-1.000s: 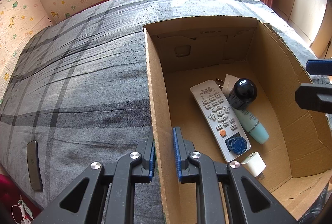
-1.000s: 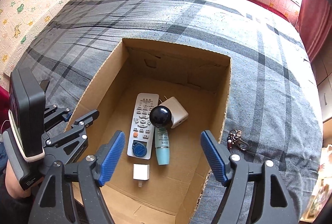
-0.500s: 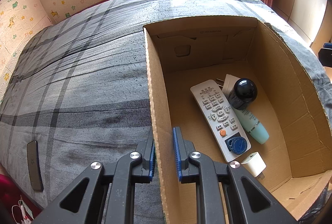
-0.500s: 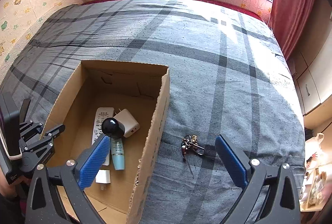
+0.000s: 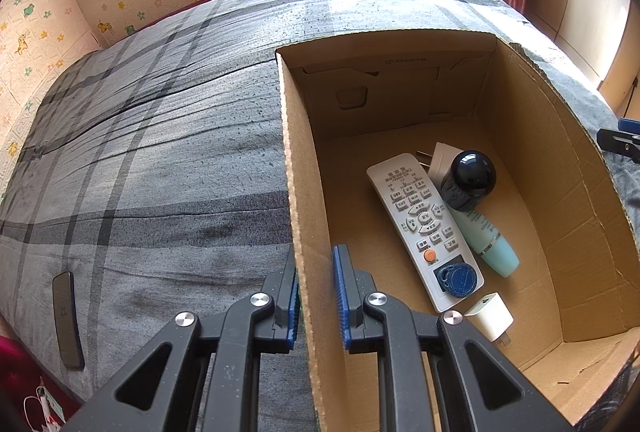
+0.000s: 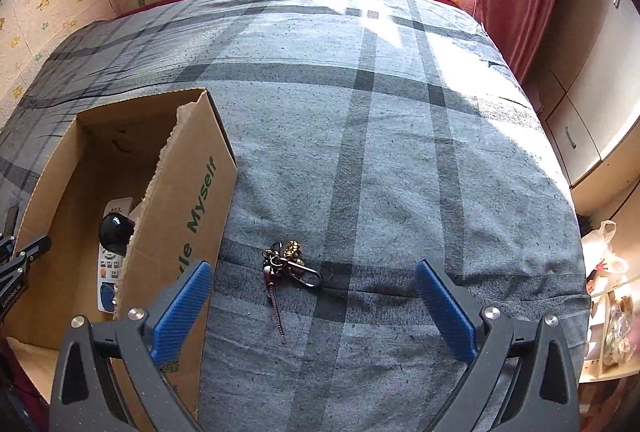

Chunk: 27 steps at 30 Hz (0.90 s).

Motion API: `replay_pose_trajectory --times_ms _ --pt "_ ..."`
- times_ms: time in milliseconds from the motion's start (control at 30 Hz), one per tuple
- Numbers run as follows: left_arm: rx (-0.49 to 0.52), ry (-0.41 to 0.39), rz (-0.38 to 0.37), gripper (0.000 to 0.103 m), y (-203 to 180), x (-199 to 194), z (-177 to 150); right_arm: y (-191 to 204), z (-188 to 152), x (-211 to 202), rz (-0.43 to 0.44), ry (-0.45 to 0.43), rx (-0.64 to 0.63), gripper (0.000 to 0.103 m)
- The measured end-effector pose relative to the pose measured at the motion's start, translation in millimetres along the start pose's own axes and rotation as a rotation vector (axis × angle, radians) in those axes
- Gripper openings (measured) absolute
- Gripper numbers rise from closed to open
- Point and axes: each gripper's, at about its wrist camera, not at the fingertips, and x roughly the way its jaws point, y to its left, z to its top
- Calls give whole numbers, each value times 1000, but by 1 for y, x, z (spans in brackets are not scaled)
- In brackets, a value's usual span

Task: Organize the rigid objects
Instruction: 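Move the right gripper back over the brass keys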

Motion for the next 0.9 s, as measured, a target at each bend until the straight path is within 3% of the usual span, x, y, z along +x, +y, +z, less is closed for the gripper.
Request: replay_pose_trajectory --times_ms 367,667,900 --pt "2 0 1 17 1 0 0 -2 -28 41 10 18 -31 103" --pt "2 0 1 17 1 0 -1 6 -24 70 -6 54 -67 102" --pt "3 2 2 17 2 0 -1 9 -20 95 30 96 -58 100"
